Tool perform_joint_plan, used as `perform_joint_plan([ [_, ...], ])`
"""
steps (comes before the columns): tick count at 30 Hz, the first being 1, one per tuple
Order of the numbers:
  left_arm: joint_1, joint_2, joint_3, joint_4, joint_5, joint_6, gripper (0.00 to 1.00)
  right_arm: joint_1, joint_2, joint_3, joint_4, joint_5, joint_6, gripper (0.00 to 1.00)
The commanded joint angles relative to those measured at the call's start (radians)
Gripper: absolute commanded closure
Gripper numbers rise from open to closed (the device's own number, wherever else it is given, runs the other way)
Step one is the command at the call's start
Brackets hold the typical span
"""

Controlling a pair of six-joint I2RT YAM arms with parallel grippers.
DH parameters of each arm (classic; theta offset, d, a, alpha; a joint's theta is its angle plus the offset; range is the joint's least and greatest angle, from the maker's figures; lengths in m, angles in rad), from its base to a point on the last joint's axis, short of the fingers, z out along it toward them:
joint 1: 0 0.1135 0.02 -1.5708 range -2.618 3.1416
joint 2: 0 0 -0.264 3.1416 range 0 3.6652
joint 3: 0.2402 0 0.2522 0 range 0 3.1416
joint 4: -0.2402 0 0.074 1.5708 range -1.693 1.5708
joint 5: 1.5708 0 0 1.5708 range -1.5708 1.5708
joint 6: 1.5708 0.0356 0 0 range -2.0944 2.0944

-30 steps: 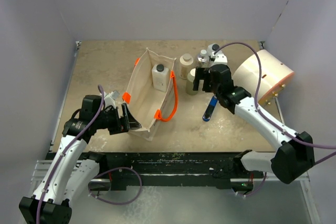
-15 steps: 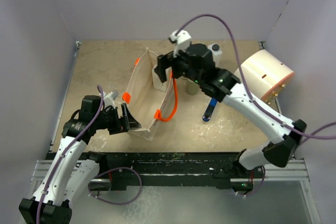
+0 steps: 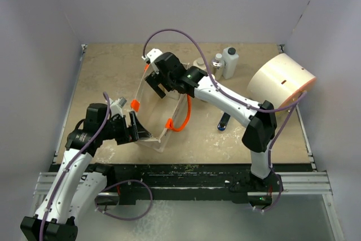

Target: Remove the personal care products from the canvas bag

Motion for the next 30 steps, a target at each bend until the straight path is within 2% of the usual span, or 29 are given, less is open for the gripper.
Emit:
perform_joint_plan([
  [1, 0.01, -0.008, 0.005, 0.01, 0.023, 0.026, 0.09, -0.028, 0.012, 0.078, -0.011, 0.062, -0.087, 0.0],
  [15, 0.016, -0.004, 0.006, 0.01, 0.026, 0.03, 0.09, -0.149, 0.137, 0.139, -0.003, -0.079, -0.083, 0.0],
  [25, 0.019, -0.002, 0.005, 0.01, 0.024, 0.026, 0.09, -0.171, 0.227, 0.145, 0.014, -0.155, -0.09, 0.0],
  [30, 0.019, 0.003, 0.005, 0.008, 0.025, 0.03, 0.09, -0.176, 0.288, 0.14, 0.015, -0.21, -0.084, 0.1],
])
